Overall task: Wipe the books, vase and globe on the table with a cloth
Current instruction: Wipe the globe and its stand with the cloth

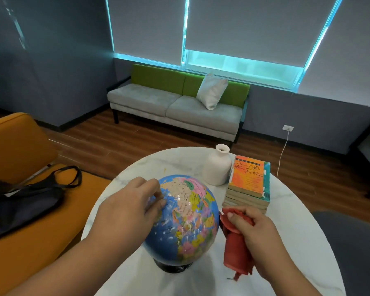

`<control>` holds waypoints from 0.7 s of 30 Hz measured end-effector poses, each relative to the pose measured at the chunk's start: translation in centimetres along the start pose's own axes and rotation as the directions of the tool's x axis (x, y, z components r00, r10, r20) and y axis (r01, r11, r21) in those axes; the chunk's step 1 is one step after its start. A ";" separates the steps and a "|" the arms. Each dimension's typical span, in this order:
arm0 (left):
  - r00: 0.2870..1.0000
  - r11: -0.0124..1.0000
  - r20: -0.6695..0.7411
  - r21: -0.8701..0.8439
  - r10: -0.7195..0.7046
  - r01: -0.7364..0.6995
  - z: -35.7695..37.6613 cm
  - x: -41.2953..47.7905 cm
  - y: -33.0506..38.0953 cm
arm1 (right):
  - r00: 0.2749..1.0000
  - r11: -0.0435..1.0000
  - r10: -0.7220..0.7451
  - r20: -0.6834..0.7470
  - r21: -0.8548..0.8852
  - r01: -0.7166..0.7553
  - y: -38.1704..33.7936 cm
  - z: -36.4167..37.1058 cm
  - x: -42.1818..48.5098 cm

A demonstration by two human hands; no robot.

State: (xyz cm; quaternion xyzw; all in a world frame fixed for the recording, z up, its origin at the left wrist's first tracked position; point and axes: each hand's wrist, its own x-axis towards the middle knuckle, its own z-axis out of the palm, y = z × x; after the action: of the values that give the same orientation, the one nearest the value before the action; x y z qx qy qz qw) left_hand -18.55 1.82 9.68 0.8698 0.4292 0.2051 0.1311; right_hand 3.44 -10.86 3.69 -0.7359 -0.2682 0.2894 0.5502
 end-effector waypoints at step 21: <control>0.993 0.936 0.103 -0.340 -0.062 0.094 1.2 0.8 -0.6 | 0.910 0.916 -0.390 0.141 -0.045 0.400 -2.5 2.1 -0.1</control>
State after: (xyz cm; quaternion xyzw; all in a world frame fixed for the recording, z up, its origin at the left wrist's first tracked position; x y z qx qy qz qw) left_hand -17.94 2.77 8.56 0.8242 0.4143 0.2320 0.3087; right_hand 1.70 -8.93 5.68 -0.6658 -0.4567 0.2090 0.5518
